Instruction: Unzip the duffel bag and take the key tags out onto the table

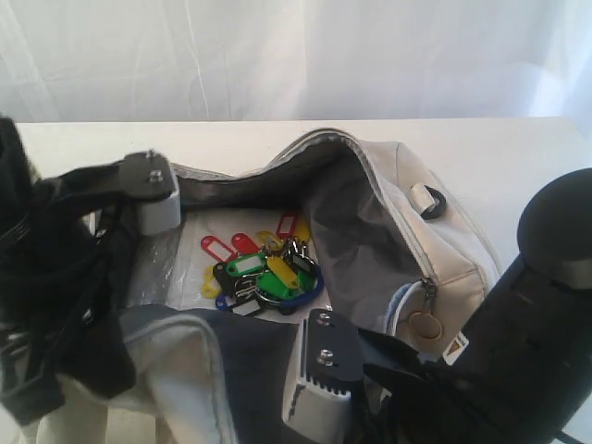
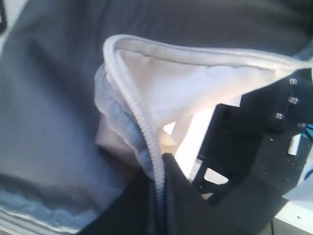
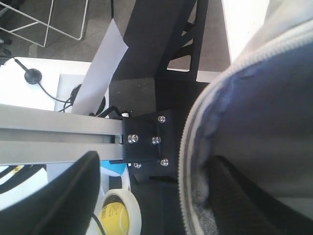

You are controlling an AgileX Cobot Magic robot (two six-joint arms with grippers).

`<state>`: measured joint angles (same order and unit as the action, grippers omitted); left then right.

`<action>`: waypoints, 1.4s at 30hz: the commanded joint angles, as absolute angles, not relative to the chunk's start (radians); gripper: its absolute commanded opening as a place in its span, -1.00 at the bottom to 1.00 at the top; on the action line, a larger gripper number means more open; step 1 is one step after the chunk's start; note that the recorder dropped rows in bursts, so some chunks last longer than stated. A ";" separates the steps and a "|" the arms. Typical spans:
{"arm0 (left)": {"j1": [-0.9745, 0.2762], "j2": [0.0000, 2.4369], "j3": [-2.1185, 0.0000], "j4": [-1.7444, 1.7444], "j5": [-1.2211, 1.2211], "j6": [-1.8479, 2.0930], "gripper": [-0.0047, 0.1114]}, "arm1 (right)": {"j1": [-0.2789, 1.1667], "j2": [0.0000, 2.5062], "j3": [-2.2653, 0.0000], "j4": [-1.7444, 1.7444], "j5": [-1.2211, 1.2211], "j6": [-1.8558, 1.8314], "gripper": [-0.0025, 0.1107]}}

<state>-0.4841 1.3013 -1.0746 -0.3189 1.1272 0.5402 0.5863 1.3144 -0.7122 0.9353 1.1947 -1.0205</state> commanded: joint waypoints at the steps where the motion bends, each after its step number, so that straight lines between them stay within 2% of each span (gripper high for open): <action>1: -0.481 1.223 -0.943 -0.324 1.221 0.511 -0.90 | 0.589 1.308 -0.707 0.938 1.214 -1.035 0.10; 4: -0.481 1.200 -0.887 -0.324 1.221 0.511 -0.70 | 0.589 1.308 -0.707 0.938 1.214 -1.035 0.10; 7: -0.481 1.198 -0.862 -0.324 1.221 0.511 -0.34 | 0.589 1.308 -0.707 0.938 1.214 -1.035 0.10; 10: -0.481 1.198 -0.850 -0.326 1.221 0.509 0.11 | 0.589 1.308 -0.707 0.938 1.214 -1.042 0.10; 12: -0.481 1.198 -0.850 -0.328 1.221 0.488 0.29 | 0.589 1.308 -0.707 0.938 1.214 -1.045 0.10; 15: -0.481 1.198 -0.867 -0.328 1.221 0.480 0.30 | 0.589 1.308 -0.707 0.936 1.214 -1.044 0.10; 22: -0.481 1.176 -1.031 -0.328 1.221 0.425 0.18 | 0.589 1.308 -0.707 0.888 1.208 -1.053 0.10; 30: -0.481 1.106 -1.188 -0.330 1.221 0.425 0.18 | 0.586 1.308 -0.786 0.760 1.221 -0.963 0.10; 37: -0.481 1.107 -1.087 -0.368 1.219 0.423 0.18 | 0.586 1.305 -0.908 0.640 1.221 -0.818 0.10; 42: -0.481 1.107 -0.907 -0.392 1.046 0.452 0.18 | 0.586 1.305 -0.937 0.503 1.074 -0.593 0.10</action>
<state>-0.4841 1.1120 -0.9971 -0.3691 1.1042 0.4427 0.5863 1.3122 -0.9263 0.5867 1.1457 -0.7198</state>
